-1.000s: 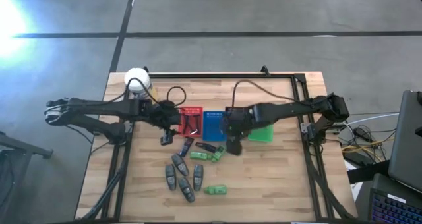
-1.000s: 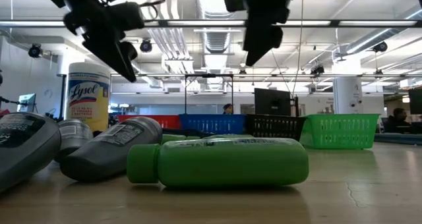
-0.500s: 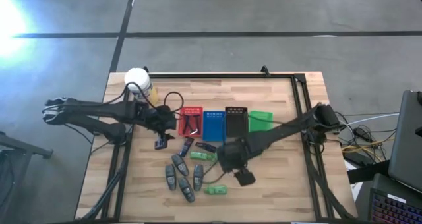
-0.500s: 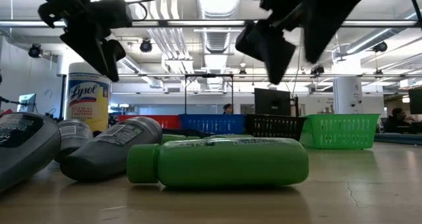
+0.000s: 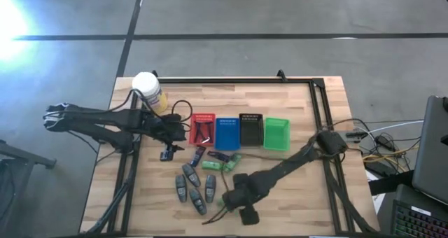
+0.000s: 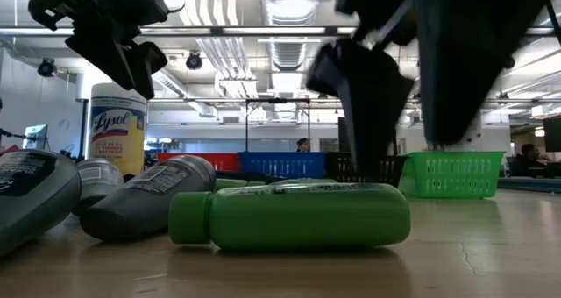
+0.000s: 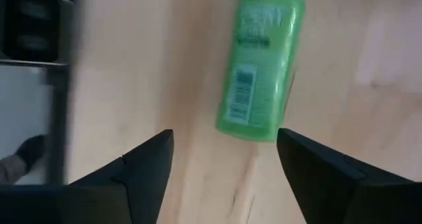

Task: Pick & Place Travel size toiletries
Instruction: Put the shampoo into the black basket

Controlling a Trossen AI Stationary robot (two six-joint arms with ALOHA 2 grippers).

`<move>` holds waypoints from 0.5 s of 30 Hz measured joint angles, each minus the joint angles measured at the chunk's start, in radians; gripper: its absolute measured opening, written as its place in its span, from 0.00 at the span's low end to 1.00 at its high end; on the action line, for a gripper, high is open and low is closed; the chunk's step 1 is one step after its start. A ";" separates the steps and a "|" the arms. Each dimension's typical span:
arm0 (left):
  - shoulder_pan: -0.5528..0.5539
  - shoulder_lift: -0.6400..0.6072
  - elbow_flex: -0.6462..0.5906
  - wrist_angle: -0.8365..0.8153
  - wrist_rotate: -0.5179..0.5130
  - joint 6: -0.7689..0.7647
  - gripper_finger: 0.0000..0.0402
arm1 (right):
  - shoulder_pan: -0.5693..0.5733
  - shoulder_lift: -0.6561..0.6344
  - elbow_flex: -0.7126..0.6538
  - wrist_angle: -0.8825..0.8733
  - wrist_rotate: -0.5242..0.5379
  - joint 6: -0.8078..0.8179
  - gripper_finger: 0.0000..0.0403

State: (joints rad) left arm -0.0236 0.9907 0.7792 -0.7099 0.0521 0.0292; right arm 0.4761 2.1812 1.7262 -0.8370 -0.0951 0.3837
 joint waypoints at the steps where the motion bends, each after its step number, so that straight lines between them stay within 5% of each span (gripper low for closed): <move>1: 0.000 -0.003 0.000 0.002 0.000 0.000 0.51 | 0.003 0.024 0.029 -0.031 0.015 0.017 0.67; 8: -0.002 -0.008 0.000 0.002 0.000 0.001 0.51 | 0.009 0.121 0.177 -0.069 0.077 0.036 0.70; 15: -0.006 -0.008 0.000 0.002 0.000 0.000 0.51 | 0.012 0.140 0.131 -0.064 0.085 0.077 0.69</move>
State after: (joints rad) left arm -0.0292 0.9829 0.7792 -0.7082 0.0524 0.0297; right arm 0.4881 2.3215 1.8571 -0.9012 -0.0099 0.4611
